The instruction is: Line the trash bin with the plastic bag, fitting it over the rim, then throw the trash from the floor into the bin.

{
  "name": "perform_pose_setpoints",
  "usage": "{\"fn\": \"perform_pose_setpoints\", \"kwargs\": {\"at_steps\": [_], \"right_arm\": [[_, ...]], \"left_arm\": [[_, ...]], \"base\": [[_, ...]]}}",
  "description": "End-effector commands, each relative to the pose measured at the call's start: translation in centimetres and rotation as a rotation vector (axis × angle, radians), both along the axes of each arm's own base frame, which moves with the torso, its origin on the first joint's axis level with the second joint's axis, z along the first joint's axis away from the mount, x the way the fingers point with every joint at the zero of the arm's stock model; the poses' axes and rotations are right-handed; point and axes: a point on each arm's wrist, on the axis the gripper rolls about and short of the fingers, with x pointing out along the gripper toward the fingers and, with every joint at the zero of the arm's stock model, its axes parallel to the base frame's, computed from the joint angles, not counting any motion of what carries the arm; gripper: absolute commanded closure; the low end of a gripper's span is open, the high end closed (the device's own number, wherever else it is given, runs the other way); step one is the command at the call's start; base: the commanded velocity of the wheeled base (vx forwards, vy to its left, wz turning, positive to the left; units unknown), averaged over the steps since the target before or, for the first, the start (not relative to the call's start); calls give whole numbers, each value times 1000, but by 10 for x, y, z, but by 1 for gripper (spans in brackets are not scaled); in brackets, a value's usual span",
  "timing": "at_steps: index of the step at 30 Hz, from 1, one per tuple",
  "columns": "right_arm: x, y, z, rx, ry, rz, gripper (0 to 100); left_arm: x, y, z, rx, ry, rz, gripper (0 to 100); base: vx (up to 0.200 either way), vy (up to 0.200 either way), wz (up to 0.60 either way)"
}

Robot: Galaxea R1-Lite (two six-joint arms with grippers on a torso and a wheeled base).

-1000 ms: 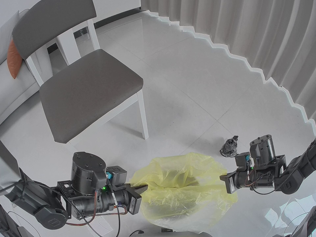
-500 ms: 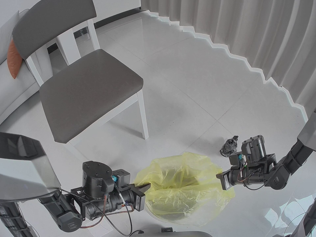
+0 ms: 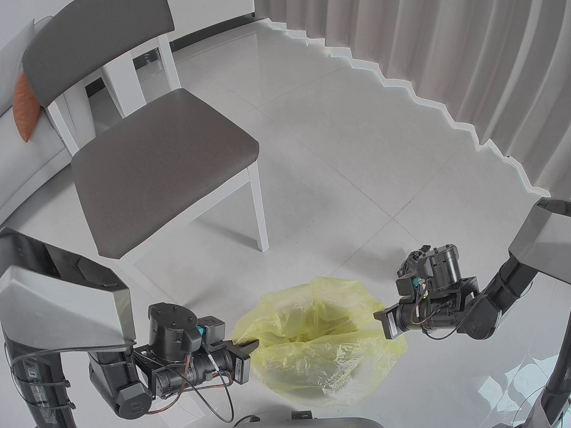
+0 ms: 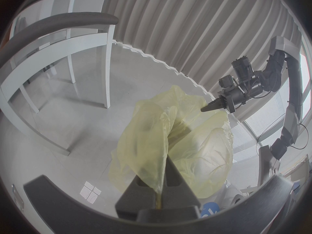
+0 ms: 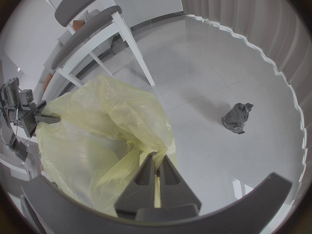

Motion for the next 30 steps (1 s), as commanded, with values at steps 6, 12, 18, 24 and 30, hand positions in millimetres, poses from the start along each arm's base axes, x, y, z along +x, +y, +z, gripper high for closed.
{"fn": "perform_pose_setpoints", "kwargs": {"at_steps": [6,12,18,24,30], "right_arm": [[-16,-2,-33,-5,30,16,100],[-25,-11,-40,13,-10,4,100],[-32,-13,-41,11,-18,14,100],[-29,-11,-39,37,-40,36,100],[-30,-13,-40,5,-55,68,0]], "left_arm": [[-1,-4,-32,7,3,-14,100],[-4,1,-33,19,21,-9,100],[-16,10,-34,47,60,-14,100],[-9,2,-37,41,38,-18,100],[0,-4,-38,24,10,-18,100]], "base": [[0,0,0],[0,0,0],[0,0,0],[0,0,0],[0,0,0]]}}
